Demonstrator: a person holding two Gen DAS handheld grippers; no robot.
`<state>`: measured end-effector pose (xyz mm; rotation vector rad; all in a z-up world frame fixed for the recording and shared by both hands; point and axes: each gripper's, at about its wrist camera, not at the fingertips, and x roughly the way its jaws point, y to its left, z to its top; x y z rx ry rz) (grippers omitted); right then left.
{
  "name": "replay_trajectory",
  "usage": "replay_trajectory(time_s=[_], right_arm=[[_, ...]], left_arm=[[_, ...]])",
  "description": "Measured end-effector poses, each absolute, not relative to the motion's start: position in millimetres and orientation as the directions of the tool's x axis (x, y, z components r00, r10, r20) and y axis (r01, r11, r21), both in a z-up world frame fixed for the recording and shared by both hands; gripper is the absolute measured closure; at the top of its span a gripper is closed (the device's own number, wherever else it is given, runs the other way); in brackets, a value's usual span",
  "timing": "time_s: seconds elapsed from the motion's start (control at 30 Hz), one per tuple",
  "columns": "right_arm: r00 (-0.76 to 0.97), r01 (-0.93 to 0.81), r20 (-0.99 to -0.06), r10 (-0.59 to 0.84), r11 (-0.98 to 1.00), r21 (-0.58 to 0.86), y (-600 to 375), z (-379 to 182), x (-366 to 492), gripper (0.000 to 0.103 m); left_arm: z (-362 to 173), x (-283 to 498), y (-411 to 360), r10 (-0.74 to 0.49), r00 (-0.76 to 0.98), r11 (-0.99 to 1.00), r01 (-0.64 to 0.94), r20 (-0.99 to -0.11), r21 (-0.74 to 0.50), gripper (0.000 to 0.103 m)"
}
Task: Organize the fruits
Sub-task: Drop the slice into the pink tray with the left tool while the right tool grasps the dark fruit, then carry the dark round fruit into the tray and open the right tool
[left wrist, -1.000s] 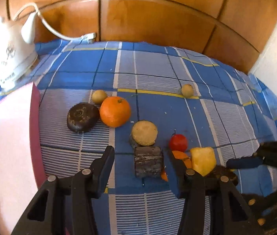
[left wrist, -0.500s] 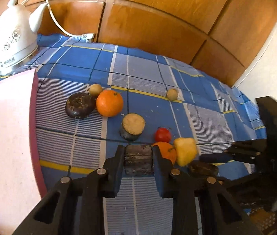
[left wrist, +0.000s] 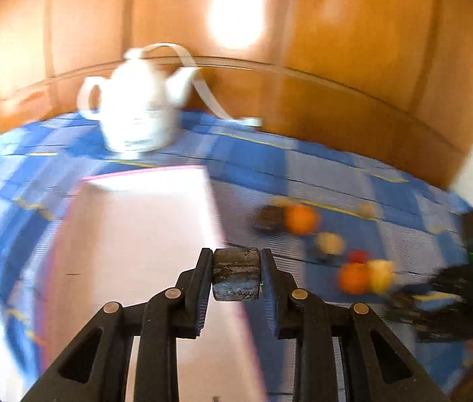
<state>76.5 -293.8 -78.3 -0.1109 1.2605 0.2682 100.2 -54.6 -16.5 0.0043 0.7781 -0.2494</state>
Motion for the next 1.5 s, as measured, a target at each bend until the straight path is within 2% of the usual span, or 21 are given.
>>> replay_trajectory(time_s=[0.17,0.3,0.33,0.4,0.7,1.5], right_arm=[[0.279,-0.257,-0.952,0.127,0.965,0.053,-288.2,-84.5,75.7,0.058],[0.281,-0.255,-0.952,0.123,0.966,0.049,-285.2,-88.1,76.0,0.059],[0.281,-0.254,-0.952,0.123,0.966,0.050,-284.8,-88.3,75.6,0.059],[0.282,-0.252,-0.951,0.126,0.966,0.053,-285.1,-88.9,74.8,0.059],[0.288,-0.242,-0.949,0.128,0.968,0.057,-291.9,-90.7,75.6,0.059],[0.261,-0.221,-0.960,0.103,0.974,0.045,-270.0,-81.2,47.3,0.060]], left_arm=[[-37.2,122.8,-18.9,-0.047,0.683,0.998,0.059,-0.729,-0.009,0.075],[-39.5,119.9,-3.9,-0.033,0.677,0.999,0.013,-0.735,-0.032,0.073],[-36.8,116.5,-5.7,-0.030,0.692,1.000,0.018,-0.721,-0.025,0.071],[-29.5,111.8,-8.2,-0.037,0.712,0.999,0.029,-0.701,-0.024,0.060],[16.5,75.0,-19.4,-0.093,0.794,0.996,0.082,-0.601,-0.046,0.041],[31.5,35.2,3.4,-0.091,0.816,0.996,0.067,-0.571,-0.063,0.033]])
